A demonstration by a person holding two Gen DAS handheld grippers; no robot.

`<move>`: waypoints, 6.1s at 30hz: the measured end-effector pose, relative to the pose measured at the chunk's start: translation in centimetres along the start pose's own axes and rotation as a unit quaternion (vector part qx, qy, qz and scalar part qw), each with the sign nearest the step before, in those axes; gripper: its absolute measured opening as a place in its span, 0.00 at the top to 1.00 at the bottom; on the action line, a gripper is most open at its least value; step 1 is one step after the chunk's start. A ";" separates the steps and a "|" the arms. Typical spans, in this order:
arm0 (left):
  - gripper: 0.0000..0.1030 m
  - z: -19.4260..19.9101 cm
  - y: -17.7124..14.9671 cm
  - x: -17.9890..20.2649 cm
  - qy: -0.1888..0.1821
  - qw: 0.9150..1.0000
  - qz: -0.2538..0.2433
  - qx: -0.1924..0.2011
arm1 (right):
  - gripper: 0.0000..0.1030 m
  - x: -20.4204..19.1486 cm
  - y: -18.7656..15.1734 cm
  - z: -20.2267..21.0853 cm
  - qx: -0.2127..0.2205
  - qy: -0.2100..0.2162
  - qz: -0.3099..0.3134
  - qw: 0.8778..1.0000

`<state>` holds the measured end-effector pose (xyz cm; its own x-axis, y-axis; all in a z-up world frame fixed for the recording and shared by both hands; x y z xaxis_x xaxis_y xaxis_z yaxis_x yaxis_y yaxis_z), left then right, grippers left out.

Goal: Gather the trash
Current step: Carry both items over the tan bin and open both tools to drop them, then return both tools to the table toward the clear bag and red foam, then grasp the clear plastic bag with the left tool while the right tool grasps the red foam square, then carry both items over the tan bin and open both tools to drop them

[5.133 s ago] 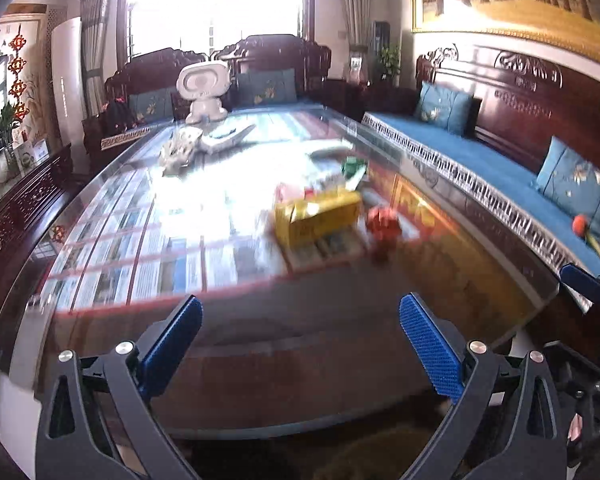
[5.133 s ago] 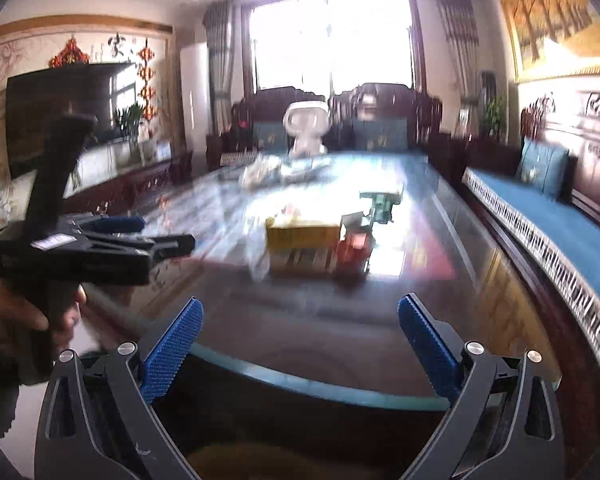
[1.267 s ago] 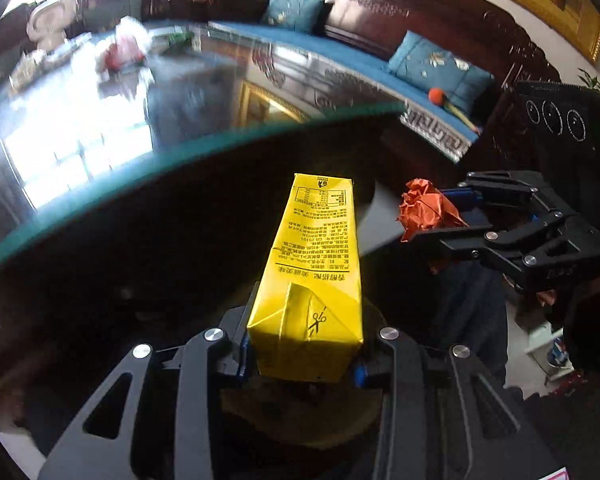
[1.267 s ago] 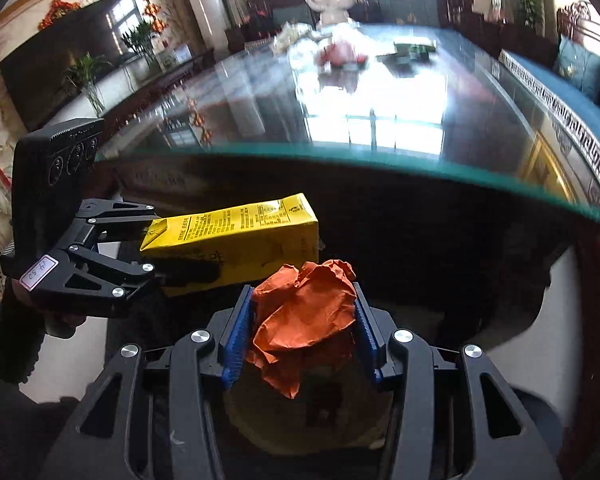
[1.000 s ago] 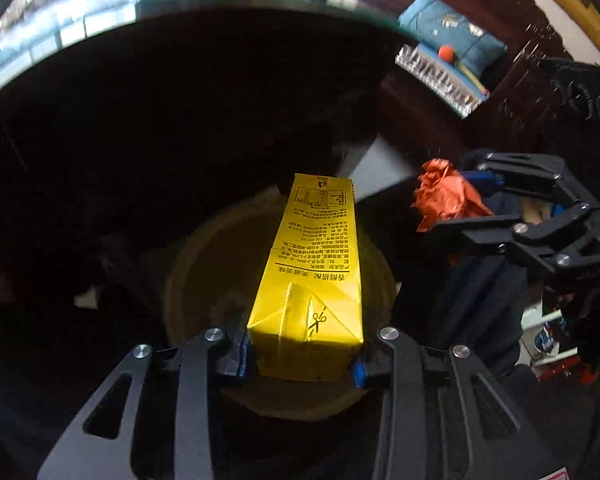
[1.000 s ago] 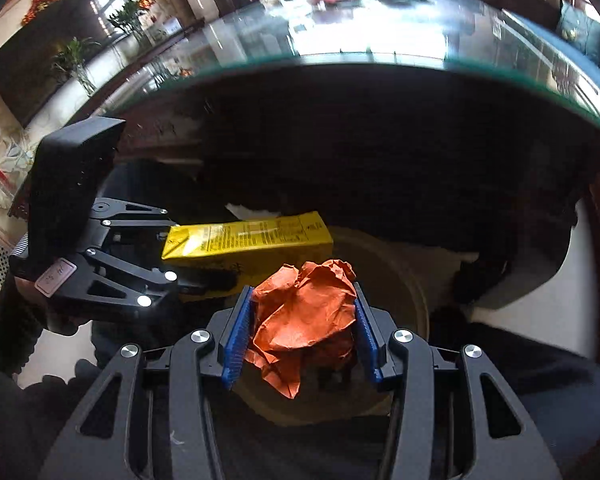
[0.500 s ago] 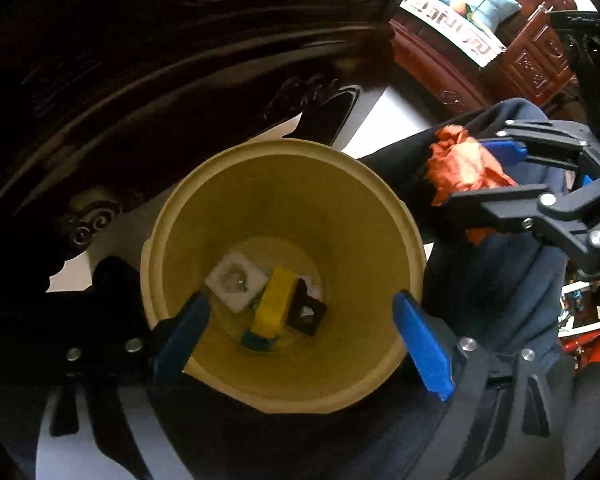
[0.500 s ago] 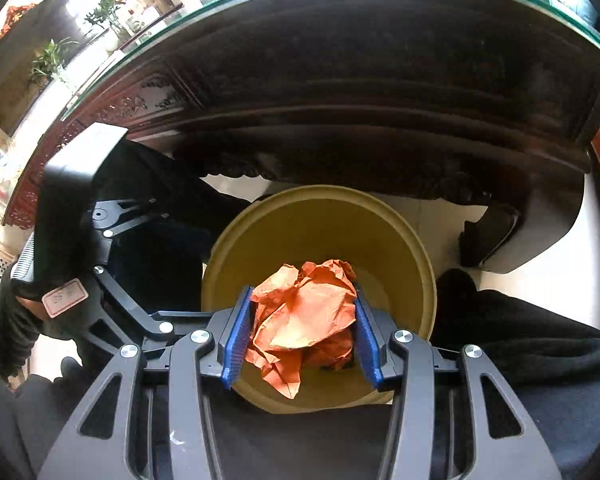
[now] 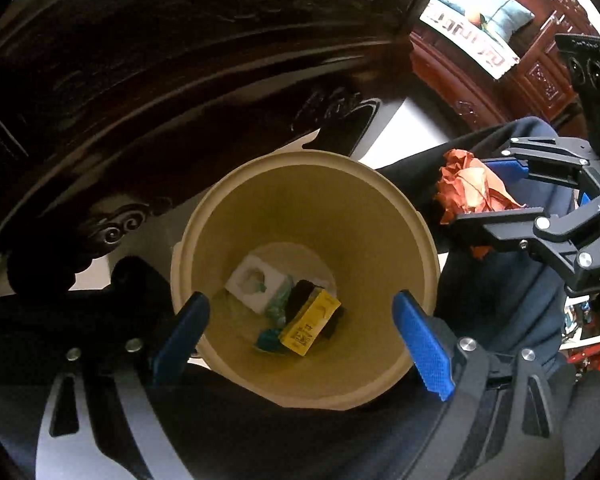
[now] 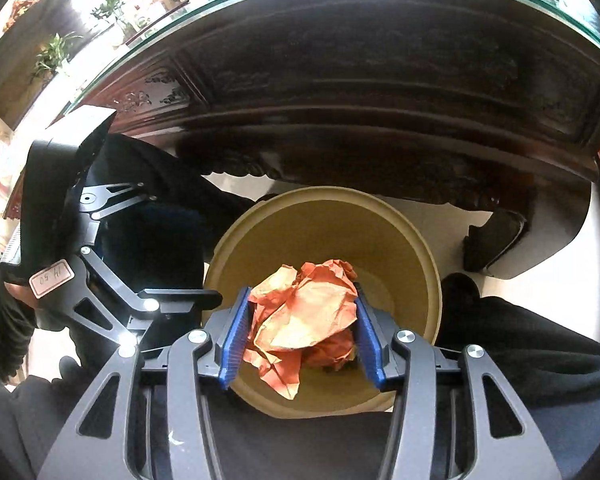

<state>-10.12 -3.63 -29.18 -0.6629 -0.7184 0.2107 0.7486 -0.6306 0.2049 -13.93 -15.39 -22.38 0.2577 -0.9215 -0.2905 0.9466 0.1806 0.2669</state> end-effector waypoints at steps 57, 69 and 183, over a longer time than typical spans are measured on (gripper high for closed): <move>0.04 24.1 19.1 -11.5 0.184 0.939 0.073 0.280 | 0.08 0.0 20.1 15.6 0.243 -0.051 0.056 0.967; 0.04 21.4 30.8 -19.5 0.187 0.944 0.065 0.263 | 0.08 2.4 28.0 12.2 0.224 -0.032 0.041 0.973; 0.47 4.3 2.0 -0.3 -0.018 0.996 0.014 0.084 | 0.84 2.5 0.3 6.3 0.065 -0.047 -0.022 0.997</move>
<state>-8.50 -3.40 -24.70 -0.6449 -0.7213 0.2525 0.7552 -0.5509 0.3553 -14.18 -19.83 -17.29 0.1915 -0.9566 -0.2196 0.9221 0.0987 0.3741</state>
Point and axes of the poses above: each gripper's, at about its wrist camera, not at the fingertips, and z roughly against the way its jaws point, x to its right, y to its top, the point moved 4 cm from there along -z, roughly the way its jaws point, and after that the axes turned 9 degrees about -x, right-handed, at the moved point
